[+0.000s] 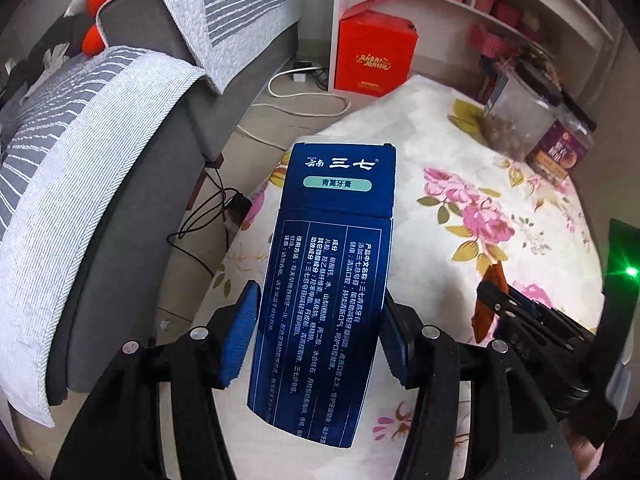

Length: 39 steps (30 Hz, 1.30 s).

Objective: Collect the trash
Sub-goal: 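Grasp the orange peel with the right tool while the left tool holds the box, then carry the toothpaste box and orange peel over the wastebasket with both tools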

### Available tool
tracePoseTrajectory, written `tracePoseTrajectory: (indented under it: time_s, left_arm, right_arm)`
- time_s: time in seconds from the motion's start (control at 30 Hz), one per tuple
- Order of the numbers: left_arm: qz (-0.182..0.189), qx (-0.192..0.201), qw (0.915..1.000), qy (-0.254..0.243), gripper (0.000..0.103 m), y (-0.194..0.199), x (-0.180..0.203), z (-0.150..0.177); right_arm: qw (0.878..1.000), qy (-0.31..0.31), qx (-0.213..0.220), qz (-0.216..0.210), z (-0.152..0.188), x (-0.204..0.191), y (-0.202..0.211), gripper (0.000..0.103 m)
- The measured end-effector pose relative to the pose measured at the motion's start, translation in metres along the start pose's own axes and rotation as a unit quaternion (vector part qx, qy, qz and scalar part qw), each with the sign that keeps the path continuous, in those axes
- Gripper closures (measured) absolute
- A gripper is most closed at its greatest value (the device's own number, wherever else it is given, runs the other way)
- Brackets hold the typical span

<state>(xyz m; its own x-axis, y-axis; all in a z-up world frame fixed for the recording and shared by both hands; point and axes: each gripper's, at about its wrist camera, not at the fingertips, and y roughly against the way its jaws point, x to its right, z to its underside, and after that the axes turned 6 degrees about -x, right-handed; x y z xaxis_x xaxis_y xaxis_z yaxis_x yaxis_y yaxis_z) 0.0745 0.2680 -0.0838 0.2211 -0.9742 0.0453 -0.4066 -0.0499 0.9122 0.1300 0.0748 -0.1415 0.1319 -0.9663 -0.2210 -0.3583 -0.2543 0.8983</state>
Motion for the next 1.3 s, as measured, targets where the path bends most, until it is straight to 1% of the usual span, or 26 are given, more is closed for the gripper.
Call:
tracePoseTrajectory:
  time_s: [0.17,0.3,0.43,0.63,0.83,0.97,1.13,1.3]
  left_arm:
    - [0.016,0.015,0.9996,0.015,0.047,0.011,0.005,-0.002]
    - [0.03,0.034,0.9988,0.019,0.047,0.023,0.018,-0.005]
    - [0.041,0.059,0.9973,0.015,0.047,0.036,0.042,-0.006]
    - [0.061,0.091,0.9937,0.023,0.047,0.053,0.074,-0.007]
    - [0.056,0.128,0.9901,0.012,0.047,0.063,0.11,-0.001]
    - [0.06,0.137,0.9887,0.015,0.047,0.065,0.129,0.002]
    - [0.05,0.152,0.9872,0.0,0.047,0.067,0.159,0.006]
    - [0.055,0.155,0.9863,-0.011,0.047,0.068,0.183,0.007]
  right_arm:
    - [1.0,-0.001,0.024,-0.013,-0.007,0.012,0.029,0.085]
    - [0.998,0.007,0.059,-0.016,-0.011,0.023,0.063,0.085]
    - [0.996,0.018,0.087,-0.013,-0.016,0.036,0.088,0.085]
    - [0.992,0.028,0.12,-0.003,-0.016,0.062,0.122,0.085]
    - [0.989,0.03,0.145,0.01,-0.016,0.097,0.148,0.085]
    - [0.987,0.034,0.158,0.023,-0.016,0.117,0.162,0.085]
    - [0.983,0.034,0.177,0.042,-0.016,0.146,0.179,0.085]
    - [0.98,0.026,0.189,0.059,-0.014,0.172,0.187,0.085]
